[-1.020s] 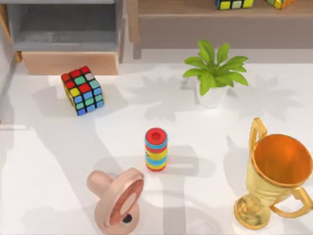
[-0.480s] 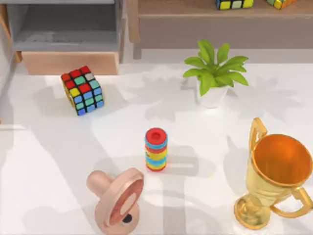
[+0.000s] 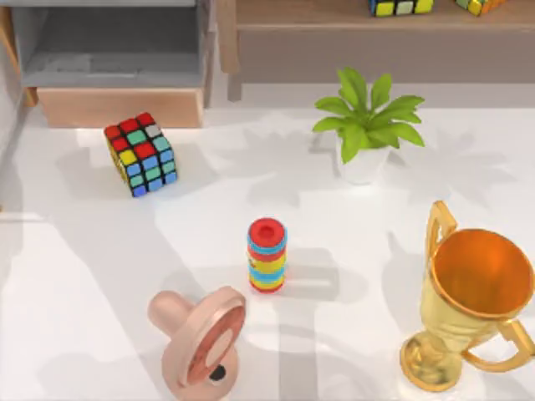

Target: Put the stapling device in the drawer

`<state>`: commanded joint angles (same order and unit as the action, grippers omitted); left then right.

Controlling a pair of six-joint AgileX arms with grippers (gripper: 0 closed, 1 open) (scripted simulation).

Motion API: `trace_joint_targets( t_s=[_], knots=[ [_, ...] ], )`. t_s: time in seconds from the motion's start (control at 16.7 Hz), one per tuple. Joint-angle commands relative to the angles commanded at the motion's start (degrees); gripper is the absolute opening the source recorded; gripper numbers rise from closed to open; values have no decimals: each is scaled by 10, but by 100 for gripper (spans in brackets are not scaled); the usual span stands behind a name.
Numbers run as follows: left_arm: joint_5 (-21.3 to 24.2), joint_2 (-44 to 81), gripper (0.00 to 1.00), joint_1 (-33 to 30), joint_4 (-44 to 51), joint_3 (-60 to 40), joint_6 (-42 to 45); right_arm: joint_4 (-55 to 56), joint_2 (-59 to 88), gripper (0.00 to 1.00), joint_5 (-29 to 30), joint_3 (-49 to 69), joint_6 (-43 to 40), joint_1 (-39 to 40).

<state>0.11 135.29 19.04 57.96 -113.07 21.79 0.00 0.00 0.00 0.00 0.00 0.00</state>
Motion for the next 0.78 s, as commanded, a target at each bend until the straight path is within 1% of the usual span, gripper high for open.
trace_joint_targets(
  t_s=[0.42, 0.48, 0.78],
  knots=[
    [0, 0, 98, 0, 0, 0, 0, 0, 0, 100, 0, 0, 0, 0],
    [0, 0, 100, 0, 0, 0, 0, 0, 0, 100, 0, 0, 0, 0],
    [0, 0, 100, 0, 0, 0, 0, 0, 0, 100, 0, 0, 0, 0]
  ],
)
